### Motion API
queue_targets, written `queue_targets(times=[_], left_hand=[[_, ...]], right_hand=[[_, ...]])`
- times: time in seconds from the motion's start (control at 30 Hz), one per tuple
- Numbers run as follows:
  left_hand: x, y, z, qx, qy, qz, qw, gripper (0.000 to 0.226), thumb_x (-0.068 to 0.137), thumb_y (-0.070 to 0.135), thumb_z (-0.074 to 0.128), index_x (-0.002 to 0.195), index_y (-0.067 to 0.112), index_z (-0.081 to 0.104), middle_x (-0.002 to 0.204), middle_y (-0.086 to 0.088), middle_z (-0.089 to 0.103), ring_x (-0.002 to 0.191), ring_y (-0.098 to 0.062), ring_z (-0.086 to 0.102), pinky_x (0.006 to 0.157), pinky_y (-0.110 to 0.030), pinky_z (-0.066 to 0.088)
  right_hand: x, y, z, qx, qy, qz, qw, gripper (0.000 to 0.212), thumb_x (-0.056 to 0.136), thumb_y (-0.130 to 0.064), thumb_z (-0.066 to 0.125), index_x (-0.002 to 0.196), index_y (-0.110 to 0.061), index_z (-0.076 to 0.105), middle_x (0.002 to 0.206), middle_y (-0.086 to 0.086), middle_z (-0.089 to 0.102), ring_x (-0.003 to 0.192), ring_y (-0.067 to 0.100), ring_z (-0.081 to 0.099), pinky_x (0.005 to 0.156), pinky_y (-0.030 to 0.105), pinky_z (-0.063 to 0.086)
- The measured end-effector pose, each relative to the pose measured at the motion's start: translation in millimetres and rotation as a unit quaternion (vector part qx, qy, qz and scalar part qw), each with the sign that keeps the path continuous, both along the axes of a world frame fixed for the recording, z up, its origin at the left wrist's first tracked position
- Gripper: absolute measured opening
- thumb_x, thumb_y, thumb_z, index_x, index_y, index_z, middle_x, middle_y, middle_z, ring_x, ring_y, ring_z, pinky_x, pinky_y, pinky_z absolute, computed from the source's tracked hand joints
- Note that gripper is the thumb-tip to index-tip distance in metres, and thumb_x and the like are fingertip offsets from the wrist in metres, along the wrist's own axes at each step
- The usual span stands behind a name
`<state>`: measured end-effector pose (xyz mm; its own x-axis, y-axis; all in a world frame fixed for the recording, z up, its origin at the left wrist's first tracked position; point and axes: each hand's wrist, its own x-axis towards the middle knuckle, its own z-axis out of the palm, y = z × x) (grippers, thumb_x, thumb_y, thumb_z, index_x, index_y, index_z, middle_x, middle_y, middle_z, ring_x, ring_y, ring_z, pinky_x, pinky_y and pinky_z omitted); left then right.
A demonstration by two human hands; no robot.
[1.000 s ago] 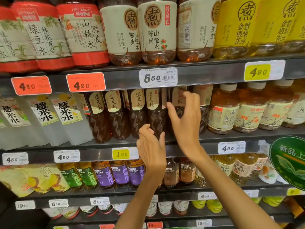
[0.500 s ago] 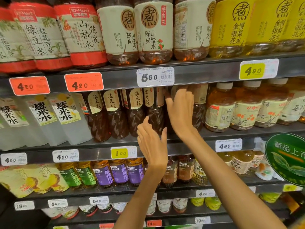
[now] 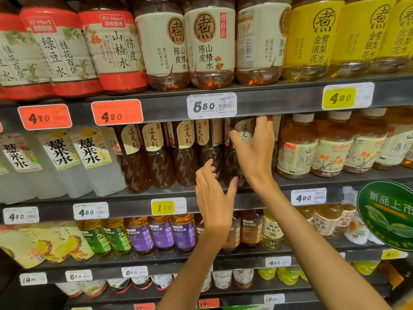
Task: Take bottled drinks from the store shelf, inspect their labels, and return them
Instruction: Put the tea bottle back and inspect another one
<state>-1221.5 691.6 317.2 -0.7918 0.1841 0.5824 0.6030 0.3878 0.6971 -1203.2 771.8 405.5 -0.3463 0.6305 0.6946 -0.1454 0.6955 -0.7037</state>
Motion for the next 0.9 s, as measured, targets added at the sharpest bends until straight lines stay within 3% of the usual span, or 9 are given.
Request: queue_targets(times=[0.17, 0.3, 0.4, 0.47, 0.53, 0.63, 0.73, 0.8, 0.9], left_hand=[[11.8, -1.7, 0.4, 0.017, -0.065, -0.102, 0.992, 0.085, 0.071, 0.050, 0.072, 0.141, 0.023, 0.032, 0.133, 0.005, 0.042, 0.124, -0.011, 0.043, 0.101, -0.038, 0.043], [17.8, -7.3, 0.4, 0.033, -0.148, -0.163, 0.975, 0.091, 0.069, 0.049, 0.075, 0.141, 0.030, 0.023, 0.135, 0.004, 0.049, 0.124, -0.014, 0.049, 0.101, -0.038, 0.044], [20.6, -16.9, -2.0, 0.021, -0.160, -0.180, 0.970, 0.084, 0.074, 0.035, 0.078, 0.140, 0.027, 0.027, 0.129, 0.003, 0.053, 0.118, -0.014, 0.053, 0.098, -0.035, 0.046], [26.6, -27.6, -4.7, 0.026, -0.169, -0.193, 0.966, 0.078, 0.074, 0.029, 0.079, 0.138, 0.025, 0.033, 0.123, 0.005, 0.057, 0.112, -0.011, 0.056, 0.095, -0.033, 0.048], [35.8, -40.5, -5.9, 0.044, -0.187, -0.226, 0.955, 0.067, 0.073, 0.024, 0.079, 0.129, 0.031, 0.044, 0.111, 0.017, 0.062, 0.105, -0.002, 0.059, 0.091, -0.026, 0.050], [52.1, -59.5, -1.6, 0.055, -0.220, -0.295, 0.928, 0.050, 0.069, 0.024, 0.076, 0.109, 0.041, 0.051, 0.095, 0.030, 0.065, 0.092, 0.010, 0.062, 0.072, -0.006, 0.047], [63.5, -77.0, 3.5, 0.056, -0.273, -0.344, 0.897, 0.043, 0.063, 0.032, 0.075, 0.101, 0.042, 0.057, 0.091, 0.021, 0.068, 0.085, 0.004, 0.065, 0.067, -0.009, 0.050], [69.4, -86.4, 3.5, 0.052, -0.311, -0.374, 0.872, 0.044, 0.059, 0.038, 0.075, 0.100, 0.044, 0.060, 0.092, 0.013, 0.070, 0.086, -0.004, 0.068, 0.070, -0.016, 0.053], [77.3, -92.1, -0.1, 0.042, -0.367, -0.401, 0.838, 0.061, 0.058, 0.041, 0.076, 0.116, 0.032, 0.057, 0.104, 0.000, 0.071, 0.100, -0.019, 0.067, 0.087, -0.036, 0.055]], right_hand=[[16.9, -2.1, 2.5, -0.006, 0.022, 0.045, 0.999, 0.029, 0.082, -0.024, 0.074, 0.088, -0.012, 0.048, 0.085, -0.003, 0.047, 0.075, 0.005, 0.046, 0.067, 0.009, 0.037], [25.3, -2.9, 0.6, -0.095, 0.034, 0.113, 0.988, 0.036, 0.081, -0.023, 0.076, 0.106, -0.003, 0.058, 0.104, 0.013, 0.063, 0.095, 0.022, 0.064, 0.080, 0.039, 0.055], [33.3, -5.7, -5.1, -0.152, 0.019, 0.130, 0.980, 0.062, 0.080, -0.021, 0.077, 0.133, -0.007, 0.049, 0.129, 0.004, 0.056, 0.112, 0.005, 0.058, 0.092, 0.026, 0.052], [41.0, -8.1, -9.5, -0.182, 0.032, 0.153, 0.971, 0.069, 0.078, -0.019, 0.078, 0.136, -0.016, 0.042, 0.127, -0.007, 0.052, 0.105, -0.011, 0.055, 0.085, 0.013, 0.050], [47.7, -7.8, -12.1, -0.219, 0.023, 0.183, 0.958, 0.075, 0.075, -0.018, 0.080, 0.136, -0.023, 0.036, 0.125, -0.008, 0.051, 0.109, -0.004, 0.055, 0.086, 0.020, 0.052], [57.5, -6.4, -9.2, -0.301, 0.030, 0.289, 0.908, 0.065, 0.079, -0.017, 0.075, 0.136, -0.018, 0.041, 0.113, -0.001, 0.063, 0.097, 0.011, 0.067, 0.078, 0.030, 0.056], [64.4, -1.3, -3.8, -0.387, 0.083, 0.424, 0.814, 0.050, 0.087, -0.025, 0.060, 0.131, -0.004, 0.047, 0.109, 0.009, 0.068, 0.101, 0.025, 0.067, 0.088, 0.042, 0.055], [68.6, -1.0, -1.6, -0.429, 0.083, 0.466, 0.770, 0.042, 0.090, -0.029, 0.054, 0.126, -0.006, 0.052, 0.105, 0.011, 0.071, 0.096, 0.025, 0.069, 0.083, 0.038, 0.057], [69.5, -5.8, -0.3, -0.405, 0.042, 0.462, 0.788, 0.030, 0.091, -0.031, 0.054, 0.115, -0.014, 0.059, 0.090, 0.005, 0.074, 0.083, 0.018, 0.071, 0.071, 0.031, 0.058]])
